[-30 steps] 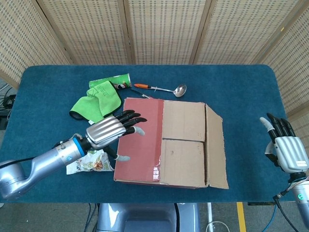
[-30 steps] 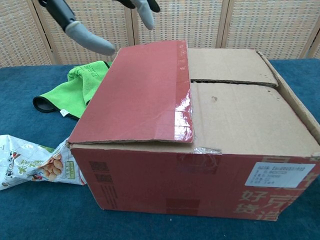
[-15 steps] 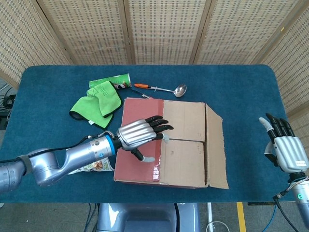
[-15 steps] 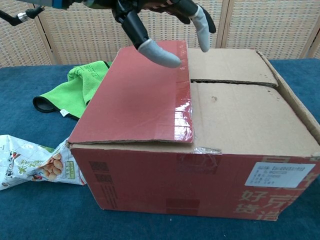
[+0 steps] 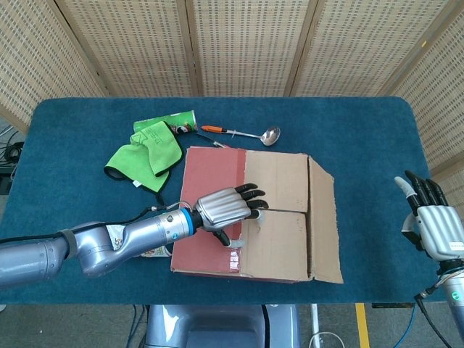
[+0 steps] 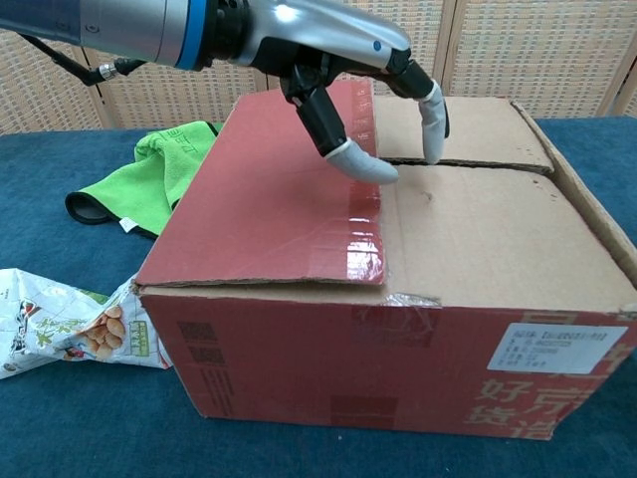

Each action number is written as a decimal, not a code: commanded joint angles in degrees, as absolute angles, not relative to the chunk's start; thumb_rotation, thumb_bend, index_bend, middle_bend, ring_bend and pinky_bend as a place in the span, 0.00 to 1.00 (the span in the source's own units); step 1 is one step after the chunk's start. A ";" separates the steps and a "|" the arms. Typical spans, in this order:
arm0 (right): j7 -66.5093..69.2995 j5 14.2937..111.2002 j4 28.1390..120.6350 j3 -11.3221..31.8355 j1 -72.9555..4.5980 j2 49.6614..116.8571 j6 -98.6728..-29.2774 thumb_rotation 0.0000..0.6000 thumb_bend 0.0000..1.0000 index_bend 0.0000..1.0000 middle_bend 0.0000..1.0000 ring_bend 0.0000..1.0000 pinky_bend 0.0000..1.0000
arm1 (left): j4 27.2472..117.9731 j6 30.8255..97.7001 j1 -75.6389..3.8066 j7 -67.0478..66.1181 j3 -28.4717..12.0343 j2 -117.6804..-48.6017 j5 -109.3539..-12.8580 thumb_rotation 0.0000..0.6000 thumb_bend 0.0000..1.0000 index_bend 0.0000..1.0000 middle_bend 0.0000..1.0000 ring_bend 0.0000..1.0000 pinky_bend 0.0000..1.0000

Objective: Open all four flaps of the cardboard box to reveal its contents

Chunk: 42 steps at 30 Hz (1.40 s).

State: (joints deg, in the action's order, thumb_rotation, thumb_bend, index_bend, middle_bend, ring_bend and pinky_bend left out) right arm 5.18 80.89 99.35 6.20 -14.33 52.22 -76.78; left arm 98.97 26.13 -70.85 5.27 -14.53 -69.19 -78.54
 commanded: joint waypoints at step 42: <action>4.66 79.82 99.64 7.65 -14.61 52.75 -74.86 1.00 1.00 0.04 0.00 0.00 0.00 | 103.12 30.95 -69.06 2.44 -12.80 -61.80 -74.52 0.68 0.34 0.34 0.41 0.17 0.00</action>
